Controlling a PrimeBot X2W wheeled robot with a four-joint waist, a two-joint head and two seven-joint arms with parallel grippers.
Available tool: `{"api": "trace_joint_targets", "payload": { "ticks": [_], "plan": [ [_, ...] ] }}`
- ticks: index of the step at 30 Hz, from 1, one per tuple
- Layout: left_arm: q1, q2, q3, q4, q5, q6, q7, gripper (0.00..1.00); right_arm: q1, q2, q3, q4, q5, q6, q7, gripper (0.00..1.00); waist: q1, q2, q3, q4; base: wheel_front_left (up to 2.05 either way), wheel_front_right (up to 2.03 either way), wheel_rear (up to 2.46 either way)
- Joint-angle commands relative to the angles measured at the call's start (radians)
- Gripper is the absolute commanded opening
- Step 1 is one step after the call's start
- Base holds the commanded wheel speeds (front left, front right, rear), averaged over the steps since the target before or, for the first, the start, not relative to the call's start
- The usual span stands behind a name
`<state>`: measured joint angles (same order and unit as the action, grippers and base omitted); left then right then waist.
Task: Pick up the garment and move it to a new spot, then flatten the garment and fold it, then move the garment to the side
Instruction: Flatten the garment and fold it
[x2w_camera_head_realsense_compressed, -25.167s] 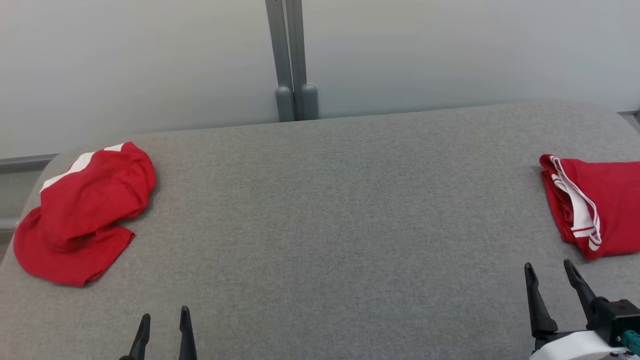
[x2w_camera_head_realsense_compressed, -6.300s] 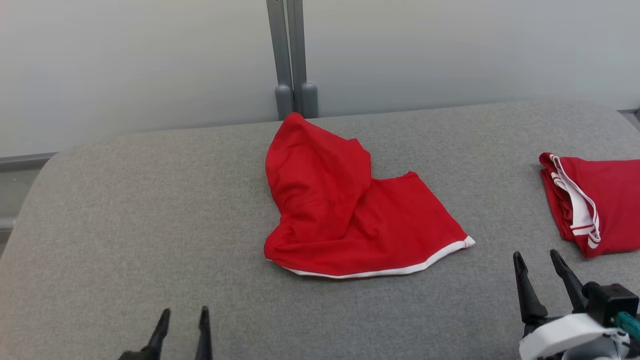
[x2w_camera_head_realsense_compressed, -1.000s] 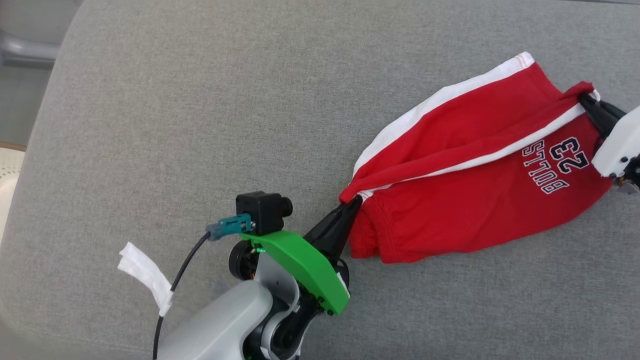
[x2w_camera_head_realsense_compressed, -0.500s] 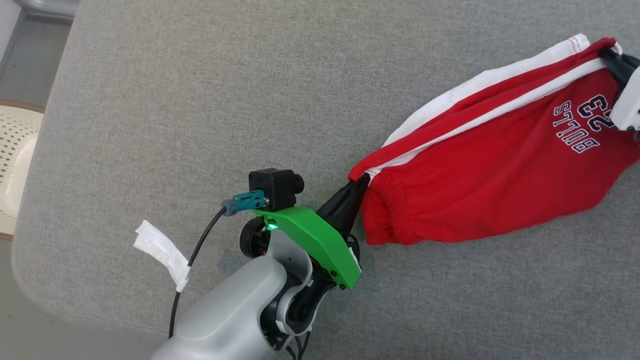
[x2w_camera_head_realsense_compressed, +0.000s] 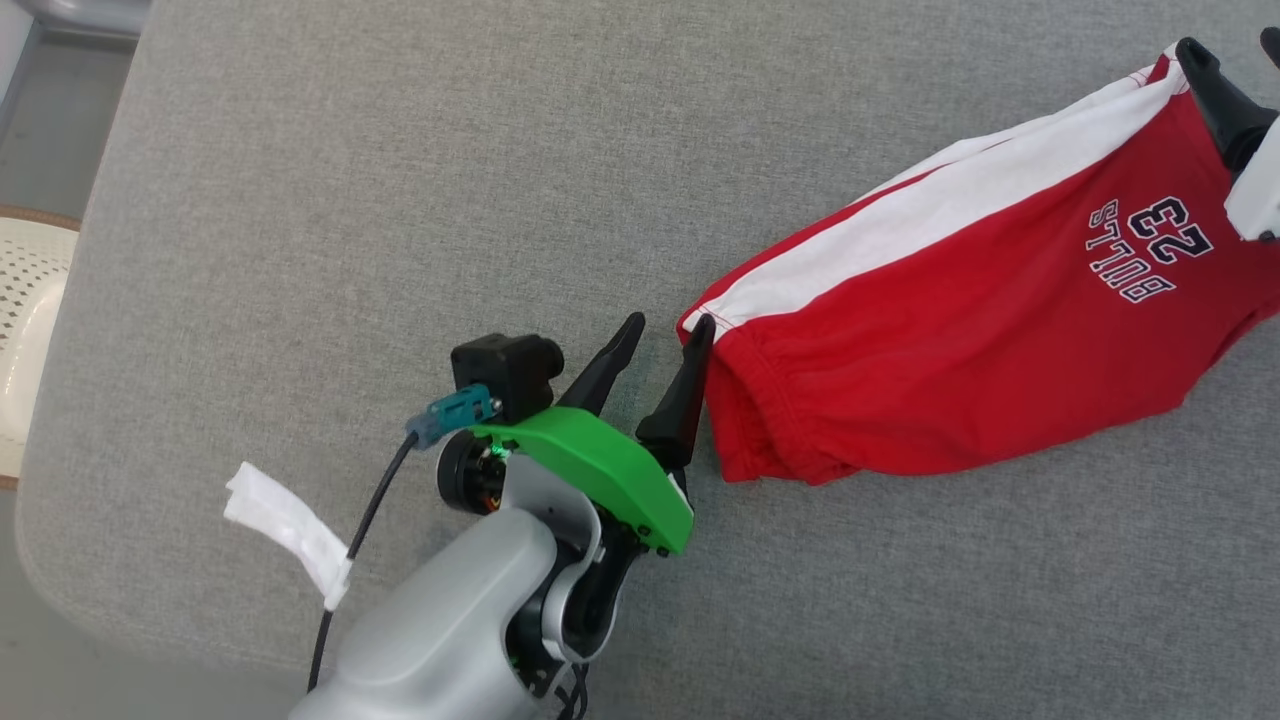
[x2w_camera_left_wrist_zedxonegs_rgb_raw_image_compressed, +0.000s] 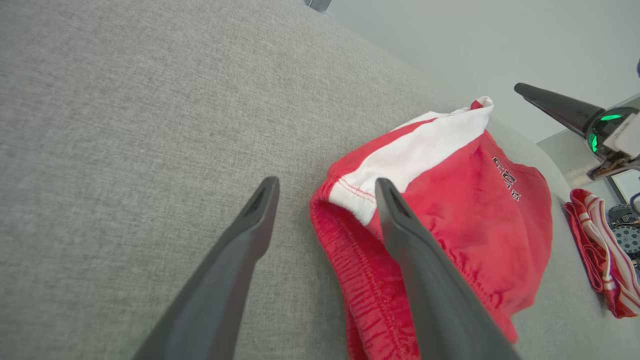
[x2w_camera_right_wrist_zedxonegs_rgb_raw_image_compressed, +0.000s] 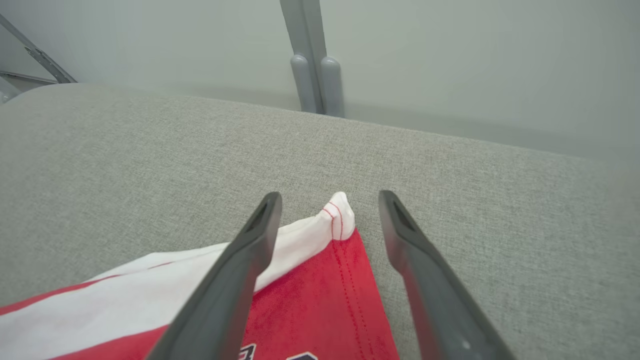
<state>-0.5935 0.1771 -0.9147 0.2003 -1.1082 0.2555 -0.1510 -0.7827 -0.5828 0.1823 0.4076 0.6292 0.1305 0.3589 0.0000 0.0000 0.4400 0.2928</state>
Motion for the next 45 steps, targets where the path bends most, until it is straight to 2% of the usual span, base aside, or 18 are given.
{"api": "trace_joint_targets", "payload": {
  "ticks": [1, 6, 10, 14, 17, 21, 24, 25, 26, 29, 32, 35, 40, 45],
  "plan": [
    [0.029, 0.012, -0.002, -0.013, 0.02, 0.014, -0.019, 1.0, 0.028, -0.02, 0.018, -0.017, -0.009, 0.0, -0.01, 1.0, 0.0, 0.0, -0.014, -0.012, 0.0, 0.0, 0.0],
    [0.112, 0.05, 0.025, -0.093, 0.136, 0.091, -0.104, 1.0, 0.108, -0.115, 0.116, -0.085, -0.066, 0.0, 0.037, 1.0, 0.0, 0.0, -0.035, -0.034, 0.0, 0.0, 0.0],
    [0.19, 0.032, 0.08, -0.149, 0.274, 0.119, -0.114, 1.0, 0.151, -0.153, 0.151, -0.106, -0.043, 0.0, 0.108, 1.0, 0.0, 0.0, -0.027, -0.026, 0.0, 0.0, 0.0],
    [0.278, -0.028, 0.17, -0.176, 0.422, 0.09, -0.114, 1.0, 0.151, -0.174, 0.162, -0.102, -0.049, 0.0, 0.14, 1.0, 0.0, 0.0, -0.006, -0.002, 0.0, 0.0, 0.0],
    [0.339, -0.078, 0.237, -0.17, 0.502, 0.042, -0.115, 1.0, 0.131, -0.181, 0.175, -0.086, -0.07, 0.0, 0.162, 1.0, 0.0, 0.0, 0.005, 0.021, 0.0, 0.0, 0.0],
    [0.391, -0.115, 0.29, -0.148, 0.562, -0.027, -0.115, 1.0, 0.122, -0.171, 0.2, -0.05, -0.059, 0.0, 0.211, 1.0, 0.0, 0.0, 0.003, 0.042, 0.0, 0.0, 0.0],
    [0.419, -0.122, 0.318, -0.129, 0.589, -0.068, -0.114, 1.0, 0.13, -0.15, 0.218, -0.02, -0.021, 0.001, 0.251, 1.0, 0.0, 0.0, -0.013, 0.048, 0.0, 0.0, 0.0],
    [0.428, -0.124, 0.327, -0.122, 0.597, -0.083, -0.114, 1.0, 0.134, -0.145, 0.229, -0.018, -0.004, 0.002, 0.259, 0.42, 0.0, 0.0, -0.021, 0.047, 0.0, 0.0, 0.0],
    [0.435, -0.125, 0.335, -0.118, 0.596, -0.093, -0.114, 1.0, 0.136, -0.142, 0.233, -0.018, 0.013, 0.003, 0.255, 0.0, 0.0, 0.0, -0.029, 0.044, 0.0, 0.0, 0.0],
    [0.463, -0.125, 0.358, -0.112, 0.595, -0.123, -0.114, 1.0, 0.146, -0.125, 0.205, 0.008, 0.054, 0.001, 0.228, 0.0, 0.0, 0.0, -0.07, 0.014, 0.0, 0.0, 0.0],
    [0.502, -0.125, 0.388, -0.09, 0.63, -0.145, -0.114, 1.0, 0.165, -0.079, 0.16, 0.035, 0.105, 0.0, 0.205, 0.0, 0.0, 0.0, -0.127, -0.039, 0.0, 0.0, 0.0],
    [0.55, -0.125, 0.418, -0.068, 0.652, -0.169, -0.114, 1.0, 0.201, -0.062, 0.119, 0.056, 0.155, 0.0, 0.199, 0.0, 0.0, 0.0, -0.182, -0.086, 0.0, 0.0, 0.0],
    [0.614, -0.125, 0.464, -0.041, 0.675, -0.204, -0.114, 1.0, 0.279, -0.071, 0.048, 0.075, 0.226, 0.0, 0.211, 0.0, 0.0, 0.0, -0.241, -0.152, 0.0, 0.0, 0.0],
    [0.647, -0.125, 0.481, -0.022, 0.694, -0.229, -0.114, 1.0, 0.357, -0.101, -0.047, 0.114, 0.264, 0.0, 0.204, 0.0, 0.0, 0.0, -0.259, -0.174, 0.0, 0.0, 0.0]
  ]
}}
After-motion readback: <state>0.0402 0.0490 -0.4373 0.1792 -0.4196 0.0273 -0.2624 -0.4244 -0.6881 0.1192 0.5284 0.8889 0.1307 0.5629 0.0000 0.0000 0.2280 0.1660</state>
